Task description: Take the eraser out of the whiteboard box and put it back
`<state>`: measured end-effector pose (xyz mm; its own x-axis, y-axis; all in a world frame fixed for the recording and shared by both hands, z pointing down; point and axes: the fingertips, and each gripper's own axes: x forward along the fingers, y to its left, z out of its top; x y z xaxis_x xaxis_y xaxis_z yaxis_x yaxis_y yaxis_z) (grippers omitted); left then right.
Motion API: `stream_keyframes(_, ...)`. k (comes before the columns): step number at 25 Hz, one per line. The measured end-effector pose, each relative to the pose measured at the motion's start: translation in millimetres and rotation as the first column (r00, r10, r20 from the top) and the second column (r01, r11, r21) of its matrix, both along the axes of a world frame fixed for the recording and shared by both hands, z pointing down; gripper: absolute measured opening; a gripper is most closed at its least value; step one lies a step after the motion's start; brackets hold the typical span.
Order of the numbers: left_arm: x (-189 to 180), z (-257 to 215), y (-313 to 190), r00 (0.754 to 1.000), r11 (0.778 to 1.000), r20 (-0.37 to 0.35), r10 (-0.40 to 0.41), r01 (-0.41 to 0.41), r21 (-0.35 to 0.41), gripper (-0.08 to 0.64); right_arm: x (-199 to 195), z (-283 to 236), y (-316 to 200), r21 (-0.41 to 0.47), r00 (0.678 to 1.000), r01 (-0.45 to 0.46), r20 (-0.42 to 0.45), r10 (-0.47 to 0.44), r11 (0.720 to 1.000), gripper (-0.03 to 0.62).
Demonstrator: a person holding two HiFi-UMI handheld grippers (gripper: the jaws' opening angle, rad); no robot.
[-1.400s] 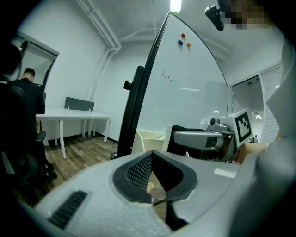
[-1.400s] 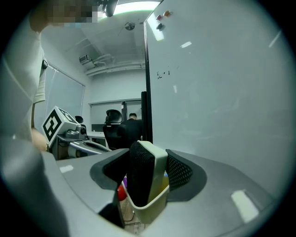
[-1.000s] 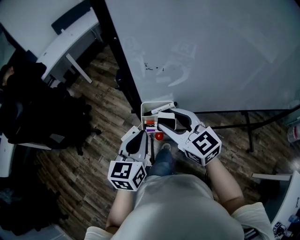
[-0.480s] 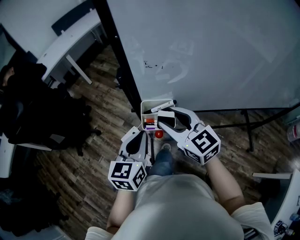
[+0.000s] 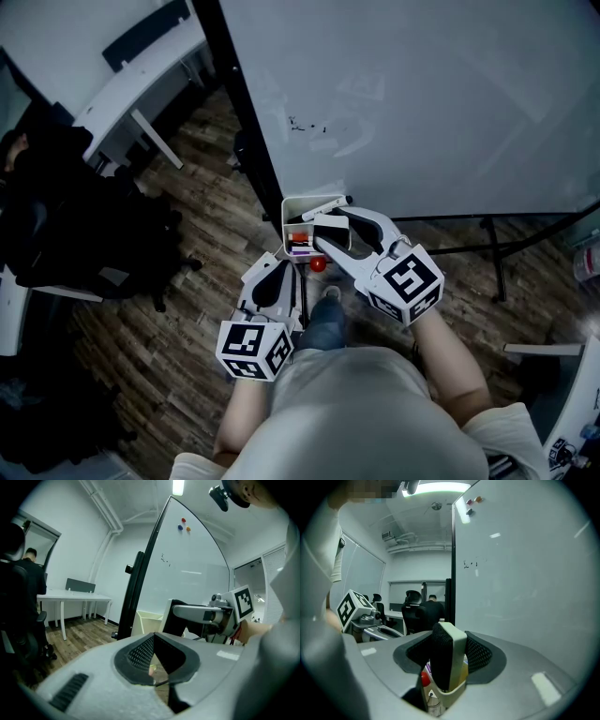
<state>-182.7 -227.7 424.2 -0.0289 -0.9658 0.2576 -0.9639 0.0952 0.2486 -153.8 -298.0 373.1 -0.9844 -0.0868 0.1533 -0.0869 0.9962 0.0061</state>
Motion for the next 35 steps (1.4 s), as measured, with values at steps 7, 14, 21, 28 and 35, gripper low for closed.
stream_keyframes(7, 2, -3, 4, 1.0, 1.0, 0.006, 0.004, -0.004, 0.004, 0.003, 4, -17, 2, 0.028, 1.0, -0.01, 0.022, 0.01, 1.0, 0.21)
stream_keyframes(14, 6, -5, 9, 1.0, 1.0, 0.01, 0.013, -0.013, 0.007, 0.003, 8, -33, 7, 0.066, 0.999, -0.022, 0.038, 0.02, 0.998, 0.21)
stream_keyframes(21, 8, -7, 17, 1.0, 1.0, 0.015, 0.015, -0.016, 0.013, 0.003, 14, -47, 18, 0.091, 0.998, -0.026, 0.062, 0.02, 0.995, 0.21)
stream_keyframes(28, 13, -8, 28, 1.0, 1.0, 0.018, 0.019, -0.019, 0.018, 0.003, 24, -57, 30, 0.107, 0.996, -0.043, 0.082, 0.034, 0.993, 0.21)
stream_keyframes(35, 27, -7, 43, 0.999, 0.999, 0.022, 0.032, -0.033, 0.022, 0.003, 42, -56, 50, 0.097, 0.994, -0.061, 0.095, 0.052, 0.993, 0.21)
